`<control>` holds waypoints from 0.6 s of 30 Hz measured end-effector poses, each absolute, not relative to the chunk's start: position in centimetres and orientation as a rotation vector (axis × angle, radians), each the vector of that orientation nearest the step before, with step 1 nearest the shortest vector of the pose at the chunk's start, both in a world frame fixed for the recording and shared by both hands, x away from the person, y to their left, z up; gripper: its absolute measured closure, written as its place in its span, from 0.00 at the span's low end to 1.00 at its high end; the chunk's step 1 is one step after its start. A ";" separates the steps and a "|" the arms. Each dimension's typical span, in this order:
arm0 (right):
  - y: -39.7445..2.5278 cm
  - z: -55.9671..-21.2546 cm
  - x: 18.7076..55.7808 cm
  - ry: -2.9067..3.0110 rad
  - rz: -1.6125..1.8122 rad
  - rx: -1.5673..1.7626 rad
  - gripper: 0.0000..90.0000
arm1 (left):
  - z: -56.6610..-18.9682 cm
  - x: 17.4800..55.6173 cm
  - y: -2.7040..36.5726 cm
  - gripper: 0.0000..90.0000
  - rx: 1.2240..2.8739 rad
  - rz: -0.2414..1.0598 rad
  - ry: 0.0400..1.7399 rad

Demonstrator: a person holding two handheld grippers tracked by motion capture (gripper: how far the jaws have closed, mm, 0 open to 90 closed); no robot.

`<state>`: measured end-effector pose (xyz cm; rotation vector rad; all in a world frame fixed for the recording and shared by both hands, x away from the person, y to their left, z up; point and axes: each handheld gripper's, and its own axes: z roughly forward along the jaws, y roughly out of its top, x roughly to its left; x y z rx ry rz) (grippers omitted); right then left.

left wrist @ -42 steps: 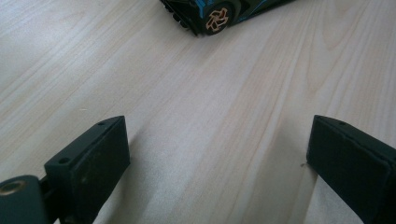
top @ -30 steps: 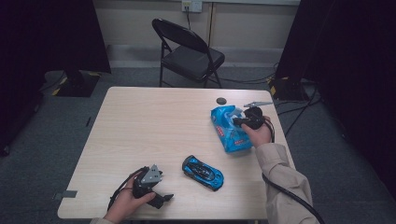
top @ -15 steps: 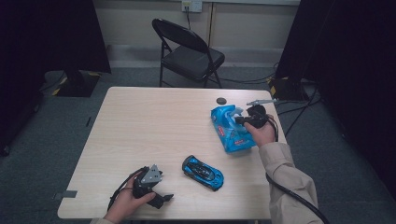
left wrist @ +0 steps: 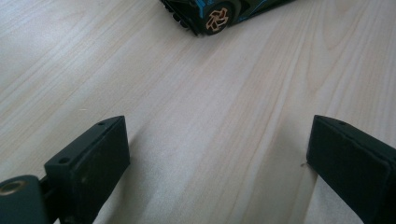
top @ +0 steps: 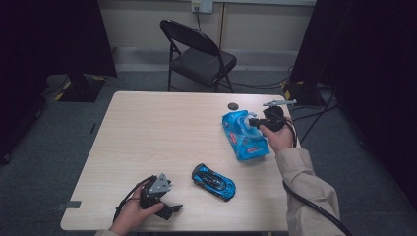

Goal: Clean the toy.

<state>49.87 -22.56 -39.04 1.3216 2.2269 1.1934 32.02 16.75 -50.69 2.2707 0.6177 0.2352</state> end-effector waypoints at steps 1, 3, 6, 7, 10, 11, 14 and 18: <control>-22.6 -38.9 49.7 2.222 1.193 1.318 1.00 | -50.7 32.0 16.8 0.06 2.270 0.235 0.618; -22.6 -38.6 49.5 2.216 1.201 1.318 1.00 | -50.7 32.0 16.8 0.06 2.270 0.235 0.618; -22.8 -38.2 49.0 2.207 1.202 1.317 1.00 | -50.7 32.0 16.8 0.06 2.271 0.236 0.617; -22.8 -38.1 48.9 2.205 1.199 1.315 1.00 | -50.7 32.0 16.8 0.06 2.271 0.236 0.616; -23.1 -37.7 48.5 2.180 1.235 1.325 1.00 | -50.7 32.0 16.8 0.06 2.269 0.235 0.616; -23.1 -37.5 48.5 2.176 1.241 1.321 1.00 | -50.7 32.0 16.8 0.06 2.269 0.235 0.616; -23.1 -36.9 48.3 2.188 1.216 1.309 1.00 | -50.7 32.0 16.8 0.06 2.269 0.235 0.616; -23.0 -36.6 48.1 2.188 1.227 1.305 1.00 | -50.7 32.0 16.8 0.06 2.269 0.235 0.616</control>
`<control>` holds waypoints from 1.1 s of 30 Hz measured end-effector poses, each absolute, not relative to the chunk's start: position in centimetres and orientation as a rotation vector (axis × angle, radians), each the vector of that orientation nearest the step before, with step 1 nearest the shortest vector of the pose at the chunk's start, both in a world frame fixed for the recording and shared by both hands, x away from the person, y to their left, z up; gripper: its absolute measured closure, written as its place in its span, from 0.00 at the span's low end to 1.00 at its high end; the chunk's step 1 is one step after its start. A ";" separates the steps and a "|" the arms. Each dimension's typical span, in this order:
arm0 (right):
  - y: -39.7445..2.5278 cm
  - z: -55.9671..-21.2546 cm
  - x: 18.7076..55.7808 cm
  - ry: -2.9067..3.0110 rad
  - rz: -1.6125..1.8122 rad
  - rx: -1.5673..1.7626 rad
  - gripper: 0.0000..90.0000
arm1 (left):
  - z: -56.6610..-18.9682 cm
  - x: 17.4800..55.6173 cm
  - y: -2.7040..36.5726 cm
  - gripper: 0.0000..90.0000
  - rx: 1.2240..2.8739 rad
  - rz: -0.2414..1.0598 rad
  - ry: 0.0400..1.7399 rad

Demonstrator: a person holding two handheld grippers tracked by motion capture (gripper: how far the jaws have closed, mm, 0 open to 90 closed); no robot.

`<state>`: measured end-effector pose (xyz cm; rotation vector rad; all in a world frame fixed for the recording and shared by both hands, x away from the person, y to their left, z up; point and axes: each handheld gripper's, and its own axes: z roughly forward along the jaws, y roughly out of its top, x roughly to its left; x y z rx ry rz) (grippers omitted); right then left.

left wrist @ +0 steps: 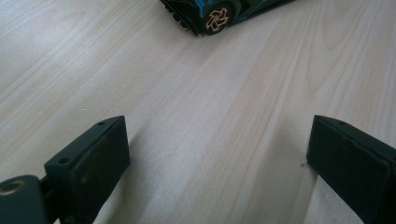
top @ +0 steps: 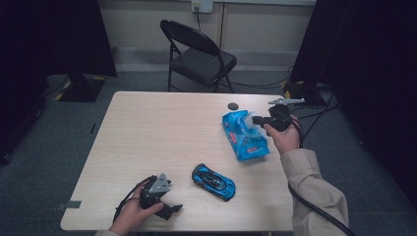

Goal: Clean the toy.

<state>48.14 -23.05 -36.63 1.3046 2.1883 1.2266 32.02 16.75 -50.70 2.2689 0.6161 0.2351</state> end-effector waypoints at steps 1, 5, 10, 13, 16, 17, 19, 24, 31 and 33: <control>-23.0 -36.5 48.0 2.178 1.237 1.305 1.00 | -50.7 32.0 16.8 0.06 2.269 0.235 0.616; -23.2 -35.9 47.8 2.159 1.263 1.304 1.00 | -50.7 32.0 16.8 0.06 2.269 0.235 0.616; -23.5 -34.8 47.7 2.160 1.271 1.286 1.00 | -50.7 32.0 16.8 0.06 2.269 0.235 0.616; -23.4 -34.5 47.4 2.160 1.294 1.275 1.00 | -50.7 32.0 16.8 0.06 2.269 0.235 0.615; -23.1 -34.4 47.0 2.165 1.311 1.265 1.00 | -50.7 32.0 16.8 0.06 2.268 0.235 0.616; -23.0 -34.3 46.8 2.170 1.314 1.255 1.00 | -50.7 32.0 16.8 0.06 2.269 0.235 0.616; -22.8 -34.3 46.5 2.182 1.320 1.243 1.00 | -50.7 32.0 16.8 0.06 2.269 0.235 0.616; -22.4 -33.9 45.7 2.187 1.349 1.222 1.00 | -50.7 32.0 16.8 0.06 2.268 0.235 0.616; -22.0 -33.2 45.1 2.208 1.375 1.193 1.00 | -50.7 32.0 16.7 0.06 2.269 0.235 0.616; -21.9 -33.2 44.8 2.212 1.386 1.191 1.00 | -50.7 32.0 16.8 0.06 2.269 0.235 0.616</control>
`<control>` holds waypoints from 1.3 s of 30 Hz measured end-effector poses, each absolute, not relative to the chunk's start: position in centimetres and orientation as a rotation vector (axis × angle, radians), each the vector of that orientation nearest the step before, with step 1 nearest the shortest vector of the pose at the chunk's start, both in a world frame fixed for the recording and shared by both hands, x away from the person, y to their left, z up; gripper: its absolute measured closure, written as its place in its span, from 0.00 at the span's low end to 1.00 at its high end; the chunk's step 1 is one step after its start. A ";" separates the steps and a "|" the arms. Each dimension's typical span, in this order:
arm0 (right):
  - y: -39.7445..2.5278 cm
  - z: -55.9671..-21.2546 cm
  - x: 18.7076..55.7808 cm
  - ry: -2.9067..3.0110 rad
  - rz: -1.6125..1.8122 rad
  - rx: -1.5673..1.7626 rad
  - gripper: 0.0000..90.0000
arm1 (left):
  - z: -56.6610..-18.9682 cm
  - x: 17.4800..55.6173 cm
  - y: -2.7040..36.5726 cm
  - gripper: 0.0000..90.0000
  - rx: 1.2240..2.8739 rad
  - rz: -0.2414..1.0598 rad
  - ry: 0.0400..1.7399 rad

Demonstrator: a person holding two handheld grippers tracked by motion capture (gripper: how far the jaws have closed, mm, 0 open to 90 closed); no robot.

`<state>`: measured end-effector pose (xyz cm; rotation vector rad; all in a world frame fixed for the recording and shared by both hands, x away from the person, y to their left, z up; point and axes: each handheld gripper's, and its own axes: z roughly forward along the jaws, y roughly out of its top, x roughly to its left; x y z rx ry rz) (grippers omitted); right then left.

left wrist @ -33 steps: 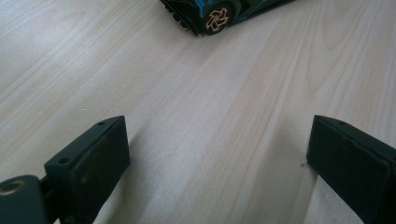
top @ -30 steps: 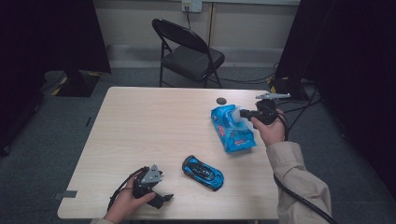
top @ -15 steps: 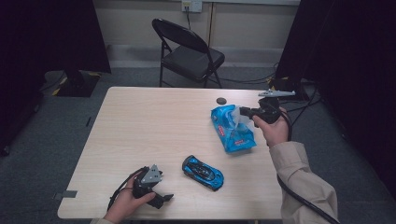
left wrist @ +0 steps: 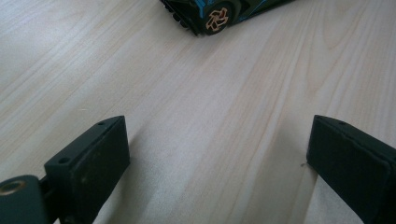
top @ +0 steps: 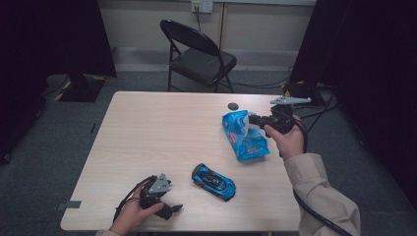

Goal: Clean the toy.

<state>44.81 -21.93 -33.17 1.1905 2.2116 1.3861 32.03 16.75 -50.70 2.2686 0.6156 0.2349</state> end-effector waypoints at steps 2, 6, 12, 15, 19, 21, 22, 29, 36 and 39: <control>-21.9 -33.1 44.6 2.209 1.385 1.188 1.00 | -50.7 32.0 16.7 0.06 2.269 0.235 0.616; -21.9 -32.6 44.2 2.200 1.419 1.177 1.00 | -50.7 32.0 16.8 0.06 2.271 0.235 0.614; -21.2 -32.1 43.6 2.220 1.445 1.142 1.00 | -50.7 32.0 16.8 0.06 2.271 0.235 0.614; -20.6 -32.1 43.2 2.227 1.462 1.130 1.00 | -50.7 32.0 16.8 0.06 2.269 0.234 0.616; -19.8 -32.6 42.7 2.251 1.486 1.111 1.00 | -50.7 32.0 16.8 0.06 2.268 0.234 0.615; -19.4 -32.9 42.4 2.268 1.496 1.100 1.00 | -50.7 32.0 16.8 0.06 2.269 0.234 0.615; -19.1 -33.0 42.2 2.277 1.506 1.091 1.00 | -50.7 32.0 16.8 0.06 2.269 0.234 0.615; -17.6 -33.0 41.2 2.307 1.561 1.037 1.00 | -50.7 32.0 16.7 0.06 2.269 0.234 0.615; -15.6 -32.0 40.3 2.324 1.612 0.954 1.00 | -50.7 32.1 16.9 0.08 2.259 0.236 0.621; -14.5 -31.9 39.9 2.344 1.639 0.917 1.00 | -50.4 32.2 17.3 0.18 2.252 0.254 0.645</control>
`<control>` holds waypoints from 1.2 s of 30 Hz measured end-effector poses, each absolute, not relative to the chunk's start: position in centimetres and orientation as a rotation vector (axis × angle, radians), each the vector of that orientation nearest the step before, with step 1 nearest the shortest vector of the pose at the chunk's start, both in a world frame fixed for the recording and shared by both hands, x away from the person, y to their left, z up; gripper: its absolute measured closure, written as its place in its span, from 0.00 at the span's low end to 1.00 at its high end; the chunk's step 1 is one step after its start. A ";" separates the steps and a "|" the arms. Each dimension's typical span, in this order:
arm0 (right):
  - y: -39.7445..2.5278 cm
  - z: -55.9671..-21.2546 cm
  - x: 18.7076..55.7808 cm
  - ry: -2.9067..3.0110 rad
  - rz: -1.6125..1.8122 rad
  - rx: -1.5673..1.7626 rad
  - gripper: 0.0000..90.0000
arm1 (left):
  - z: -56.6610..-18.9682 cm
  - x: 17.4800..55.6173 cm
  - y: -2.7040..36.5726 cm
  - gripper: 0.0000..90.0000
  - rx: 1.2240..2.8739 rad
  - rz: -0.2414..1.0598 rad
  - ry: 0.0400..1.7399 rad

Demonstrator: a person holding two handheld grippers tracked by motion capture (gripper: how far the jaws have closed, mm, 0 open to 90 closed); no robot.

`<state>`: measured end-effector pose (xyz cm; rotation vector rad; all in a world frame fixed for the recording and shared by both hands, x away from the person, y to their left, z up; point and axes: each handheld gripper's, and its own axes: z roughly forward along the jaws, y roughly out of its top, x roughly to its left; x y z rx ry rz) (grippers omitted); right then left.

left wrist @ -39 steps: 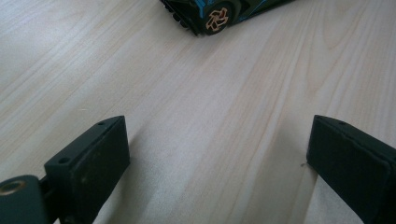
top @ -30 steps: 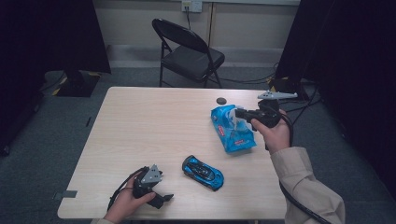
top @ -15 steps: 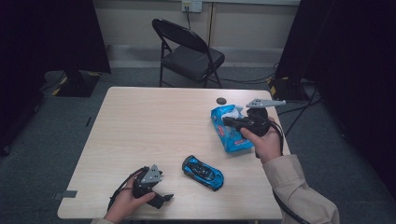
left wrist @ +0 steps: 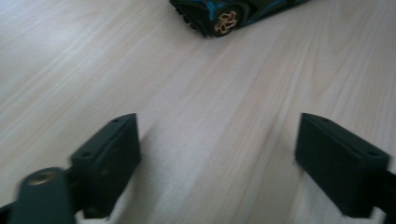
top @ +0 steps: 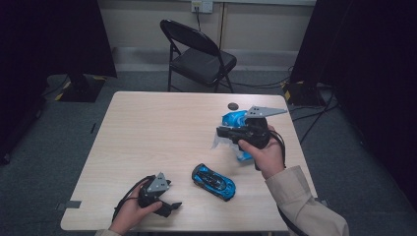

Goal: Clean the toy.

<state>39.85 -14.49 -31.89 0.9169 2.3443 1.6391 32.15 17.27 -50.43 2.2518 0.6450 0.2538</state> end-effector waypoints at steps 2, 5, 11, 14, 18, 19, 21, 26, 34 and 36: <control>-13.8 -31.9 39.6 2.355 1.653 0.904 1.00 | -50.3 32.1 17.5 0.18 2.255 0.269 0.661; -12.4 -31.8 39.0 2.376 1.708 0.864 1.00 | -49.9 32.1 17.8 0.19 2.233 0.252 0.666; -9.3 -31.8 37.6 2.430 1.798 0.782 1.00 | -48.7 32.1 18.6 0.18 2.179 0.270 0.672; -7.7 -32.4 37.0 2.462 1.832 0.749 1.00 | -48.5 32.2 19.1 0.18 2.166 0.280 0.681; -6.1 -33.9 36.5 2.506 1.829 0.721 1.00 | -48.4 32.2 19.7 0.18 2.159 0.280 0.683; -5.7 -34.5 36.4 2.512 1.830 0.726 1.00 | -48.3 32.2 19.9 0.18 2.159 0.282 0.680; -5.1 -35.8 36.3 2.538 1.823 0.733 1.00 | -48.2 32.1 20.1 0.19 2.151 0.277 0.677; -3.7 -39.0 36.2 2.591 1.771 0.750 1.00 | -48.0 32.1 20.5 0.21 2.141 0.273 0.673; -2.8 -42.9 35.8 2.674 1.628 0.750 1.00 | -47.9 32.1 20.8 0.21 2.140 0.259 0.681; -2.9 -43.7 35.8 2.683 1.602 0.756 1.00 | -48.0 32.0 20.8 0.21 2.145 0.263 0.679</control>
